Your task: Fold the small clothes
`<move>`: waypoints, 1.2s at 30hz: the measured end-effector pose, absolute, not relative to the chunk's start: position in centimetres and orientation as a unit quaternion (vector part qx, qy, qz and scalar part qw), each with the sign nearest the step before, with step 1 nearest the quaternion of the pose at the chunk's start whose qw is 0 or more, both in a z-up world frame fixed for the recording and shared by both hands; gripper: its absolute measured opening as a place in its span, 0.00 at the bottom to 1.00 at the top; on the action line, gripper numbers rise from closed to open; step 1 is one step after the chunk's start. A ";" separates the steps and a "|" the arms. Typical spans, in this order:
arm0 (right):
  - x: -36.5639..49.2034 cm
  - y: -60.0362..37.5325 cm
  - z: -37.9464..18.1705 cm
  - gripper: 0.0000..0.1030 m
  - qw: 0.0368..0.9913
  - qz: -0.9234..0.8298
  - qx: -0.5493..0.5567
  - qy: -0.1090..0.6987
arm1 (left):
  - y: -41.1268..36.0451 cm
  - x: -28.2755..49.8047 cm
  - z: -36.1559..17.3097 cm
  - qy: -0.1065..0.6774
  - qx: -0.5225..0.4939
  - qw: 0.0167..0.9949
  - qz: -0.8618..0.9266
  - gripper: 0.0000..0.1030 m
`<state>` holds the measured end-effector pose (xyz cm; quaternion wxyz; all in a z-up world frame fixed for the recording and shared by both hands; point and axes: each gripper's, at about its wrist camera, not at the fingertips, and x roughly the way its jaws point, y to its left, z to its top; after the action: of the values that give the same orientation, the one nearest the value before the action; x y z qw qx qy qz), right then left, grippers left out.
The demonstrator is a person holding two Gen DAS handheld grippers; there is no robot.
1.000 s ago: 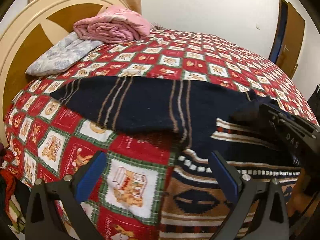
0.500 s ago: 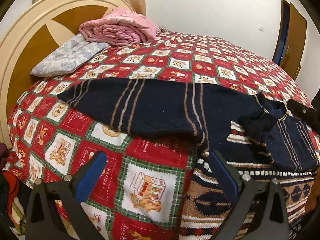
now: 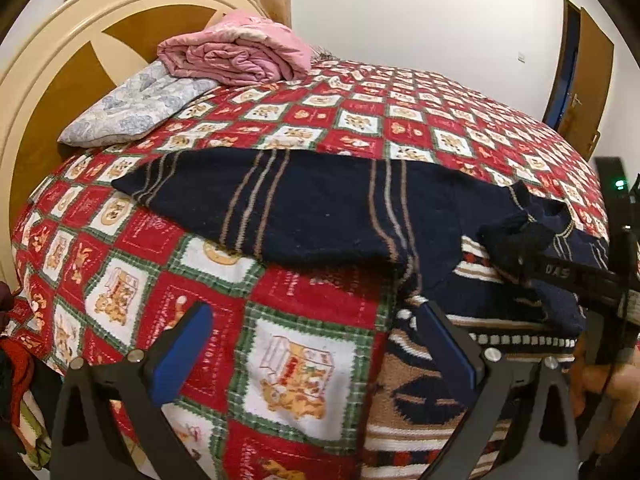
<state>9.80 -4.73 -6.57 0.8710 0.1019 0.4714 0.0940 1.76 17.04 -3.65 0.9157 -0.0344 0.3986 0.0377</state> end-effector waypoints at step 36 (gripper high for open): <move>-3.0 -29.3 -2.4 0.27 0.895 -0.063 0.087 0.433 | 6.4 7.6 -2.7 0.386 0.031 0.922 -0.020 1.00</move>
<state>-2.95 -29.28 -2.42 0.8951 0.0873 0.4328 -0.0626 7.60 6.38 -2.69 0.9216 0.0312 0.3864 -0.0199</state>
